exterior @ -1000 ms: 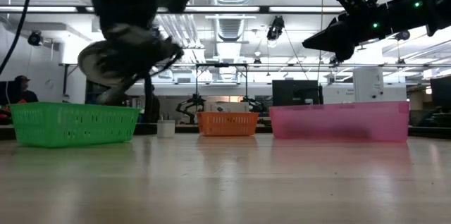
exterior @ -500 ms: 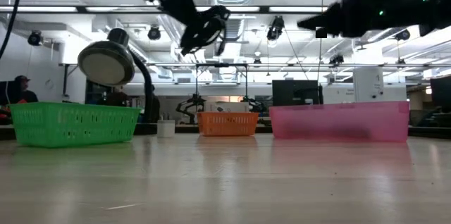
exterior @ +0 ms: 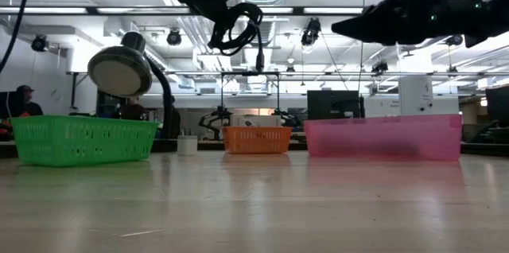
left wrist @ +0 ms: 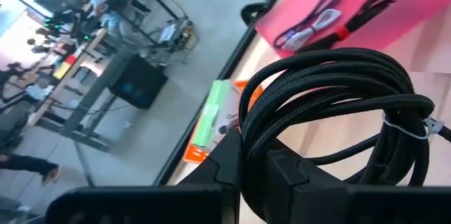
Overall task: Pick and place items into bin
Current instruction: Put the black charger cable into the pink bin
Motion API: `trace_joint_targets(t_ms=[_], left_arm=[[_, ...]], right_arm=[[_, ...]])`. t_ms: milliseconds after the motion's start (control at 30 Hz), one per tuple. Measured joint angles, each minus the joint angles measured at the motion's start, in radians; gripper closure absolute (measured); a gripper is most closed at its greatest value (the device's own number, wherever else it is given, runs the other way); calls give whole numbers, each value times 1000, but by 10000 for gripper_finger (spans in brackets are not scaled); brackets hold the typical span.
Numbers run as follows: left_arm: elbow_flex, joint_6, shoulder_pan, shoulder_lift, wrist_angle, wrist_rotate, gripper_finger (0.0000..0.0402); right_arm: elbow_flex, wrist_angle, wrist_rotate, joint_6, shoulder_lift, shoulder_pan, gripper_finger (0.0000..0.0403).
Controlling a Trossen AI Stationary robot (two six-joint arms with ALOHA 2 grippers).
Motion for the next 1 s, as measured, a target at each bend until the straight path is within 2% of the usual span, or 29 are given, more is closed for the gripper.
trace_joint_targets(t_ms=[133,300,433,500,667,1000], left_arm=[[-4,15,6,0,10,-17,391],[-26,108,7,0,122,-66,391],[-48,187,9,0,199,-70,391],[-49,207,10,0,215,-71,391],[-51,209,12,0,215,-71,391],[-52,209,12,0,217,-118,391]], right_arm=[[18,5,0,1,56,0,266],[89,7,-2,15,145,0,201],[175,9,2,49,213,0,169],[210,7,-11,74,245,0,160],[274,1,-158,87,336,1,152],[369,11,-156,101,448,0,151]])
